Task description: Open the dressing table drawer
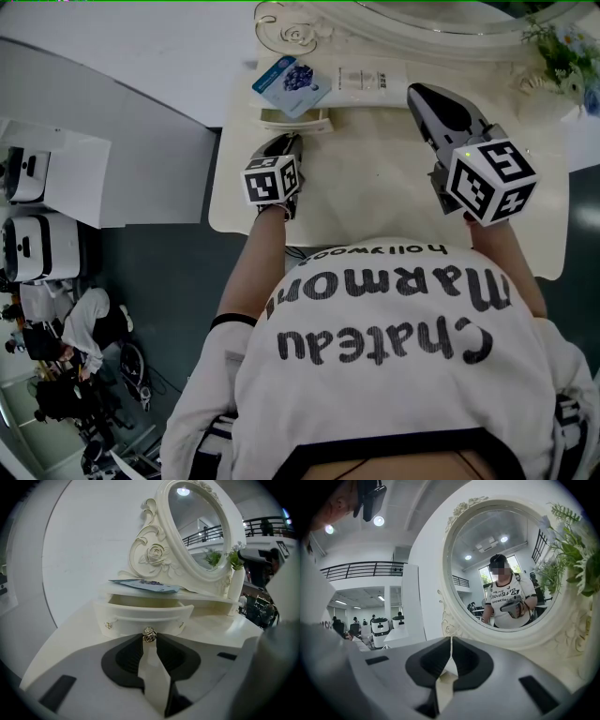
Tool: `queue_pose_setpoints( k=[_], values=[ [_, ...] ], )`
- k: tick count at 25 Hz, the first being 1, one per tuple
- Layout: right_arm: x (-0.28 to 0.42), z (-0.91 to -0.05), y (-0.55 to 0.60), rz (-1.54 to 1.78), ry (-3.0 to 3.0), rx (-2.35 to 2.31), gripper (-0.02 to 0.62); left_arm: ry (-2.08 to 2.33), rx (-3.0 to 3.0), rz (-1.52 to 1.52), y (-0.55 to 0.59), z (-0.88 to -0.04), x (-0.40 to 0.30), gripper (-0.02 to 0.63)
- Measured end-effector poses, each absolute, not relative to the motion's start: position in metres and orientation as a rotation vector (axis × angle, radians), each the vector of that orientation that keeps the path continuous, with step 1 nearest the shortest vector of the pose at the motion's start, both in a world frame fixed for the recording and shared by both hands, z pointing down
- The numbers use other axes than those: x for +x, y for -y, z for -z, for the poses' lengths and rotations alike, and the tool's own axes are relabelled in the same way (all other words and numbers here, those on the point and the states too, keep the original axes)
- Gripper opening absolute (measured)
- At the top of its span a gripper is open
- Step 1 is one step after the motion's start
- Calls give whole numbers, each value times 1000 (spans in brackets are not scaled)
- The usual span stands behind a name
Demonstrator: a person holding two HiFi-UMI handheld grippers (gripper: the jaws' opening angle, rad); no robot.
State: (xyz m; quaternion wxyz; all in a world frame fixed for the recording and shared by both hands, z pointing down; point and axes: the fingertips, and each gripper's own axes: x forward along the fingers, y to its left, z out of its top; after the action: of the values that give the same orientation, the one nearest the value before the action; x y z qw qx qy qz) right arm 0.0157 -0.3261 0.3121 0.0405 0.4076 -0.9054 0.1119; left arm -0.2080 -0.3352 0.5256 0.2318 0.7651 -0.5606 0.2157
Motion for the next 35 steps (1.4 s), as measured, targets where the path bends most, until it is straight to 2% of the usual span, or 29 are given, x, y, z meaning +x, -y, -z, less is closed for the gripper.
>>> queue_pose_setpoints(
  k=[35],
  values=[
    [15,-313,324,-398,2796,1241,29,1533,2117,-625,325,-528,-207,106]
  ],
)
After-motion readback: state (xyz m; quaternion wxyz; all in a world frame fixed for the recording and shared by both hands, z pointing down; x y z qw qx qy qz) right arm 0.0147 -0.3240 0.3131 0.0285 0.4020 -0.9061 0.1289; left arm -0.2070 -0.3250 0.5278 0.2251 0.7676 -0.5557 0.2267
